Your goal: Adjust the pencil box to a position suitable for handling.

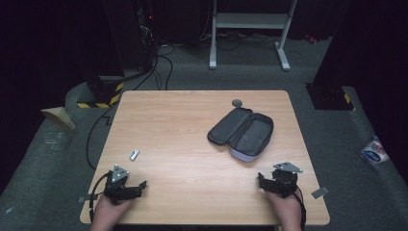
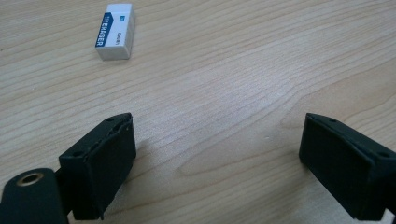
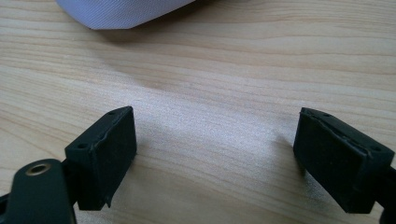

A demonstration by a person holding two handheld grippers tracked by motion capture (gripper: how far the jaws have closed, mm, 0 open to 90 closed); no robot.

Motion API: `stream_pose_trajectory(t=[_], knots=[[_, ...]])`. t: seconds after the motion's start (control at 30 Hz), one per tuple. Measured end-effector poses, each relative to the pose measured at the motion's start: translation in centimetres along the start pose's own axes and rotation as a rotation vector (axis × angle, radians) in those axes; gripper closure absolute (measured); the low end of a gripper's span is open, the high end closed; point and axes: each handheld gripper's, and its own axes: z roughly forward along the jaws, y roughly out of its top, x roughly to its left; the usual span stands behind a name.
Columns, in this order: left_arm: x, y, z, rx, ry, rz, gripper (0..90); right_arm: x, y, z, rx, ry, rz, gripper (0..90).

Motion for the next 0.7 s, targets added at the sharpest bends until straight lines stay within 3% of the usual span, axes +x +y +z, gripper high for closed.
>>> stream_pose_trajectory(t=[0.7], knots=[[0.00,0.00,0.00,0.000,0.000,0.000,11.1,-0.23,0.15,-0.36,-0.006,0.005,0.009,14.4]])
